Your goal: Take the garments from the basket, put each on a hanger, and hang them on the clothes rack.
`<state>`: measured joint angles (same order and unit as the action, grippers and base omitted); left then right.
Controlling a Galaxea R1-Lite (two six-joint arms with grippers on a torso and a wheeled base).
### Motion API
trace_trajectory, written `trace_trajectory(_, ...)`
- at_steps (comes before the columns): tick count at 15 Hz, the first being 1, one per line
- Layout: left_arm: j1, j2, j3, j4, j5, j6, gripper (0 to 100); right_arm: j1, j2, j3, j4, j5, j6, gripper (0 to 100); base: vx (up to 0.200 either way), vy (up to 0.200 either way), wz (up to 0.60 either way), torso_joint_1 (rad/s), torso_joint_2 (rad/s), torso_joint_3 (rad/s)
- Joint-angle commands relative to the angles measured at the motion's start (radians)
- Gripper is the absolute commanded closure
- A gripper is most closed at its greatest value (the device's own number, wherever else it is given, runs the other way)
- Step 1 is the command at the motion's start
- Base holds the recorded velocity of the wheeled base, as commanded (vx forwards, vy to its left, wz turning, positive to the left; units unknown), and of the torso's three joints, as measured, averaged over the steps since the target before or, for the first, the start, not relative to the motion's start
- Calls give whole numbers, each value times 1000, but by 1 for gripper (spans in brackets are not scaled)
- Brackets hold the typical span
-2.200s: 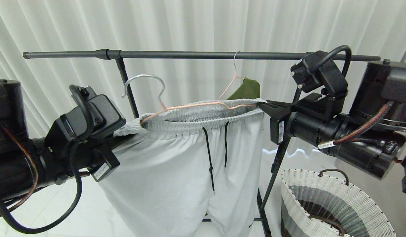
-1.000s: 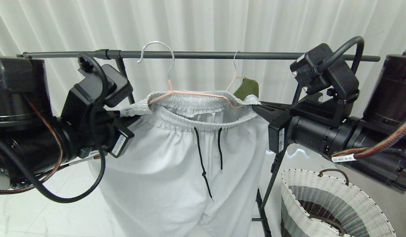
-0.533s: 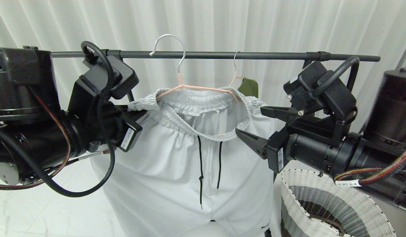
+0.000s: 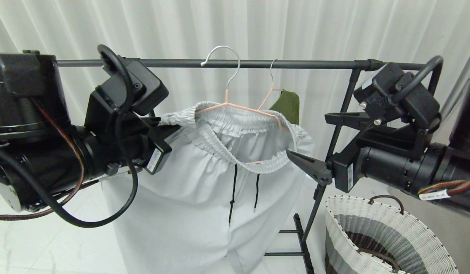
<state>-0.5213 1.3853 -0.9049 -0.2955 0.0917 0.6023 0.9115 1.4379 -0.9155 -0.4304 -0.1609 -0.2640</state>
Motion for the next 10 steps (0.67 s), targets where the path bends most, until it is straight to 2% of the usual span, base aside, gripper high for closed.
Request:
trace_trajectory(1,0,-5,6,-4,-27,11,100,-23,-8,-75,70,41,-3,0,0,0,0,0,0,0)
trace_trajectory(4,-2,-5,26,-63,-72,33,100,-34,-2,-178,208,146,-20,0,0,0,0,0,0,0)
trace_trajectory(6,0,-8,43,-83,-107,53,100,-48,-2,-233,297,254,-24,0,0,0,0,0,0,0)
trace_trajectory(8,0,-6,49,-97,-109,57,100,-59,-5,-283,397,369,-24,0,0,0,0,0,0,0)
trace_trajectory(10,-8,-6,47,-99,-115,59,100,-59,7,-322,453,411,-26,0,0,0,0,0,0,0)
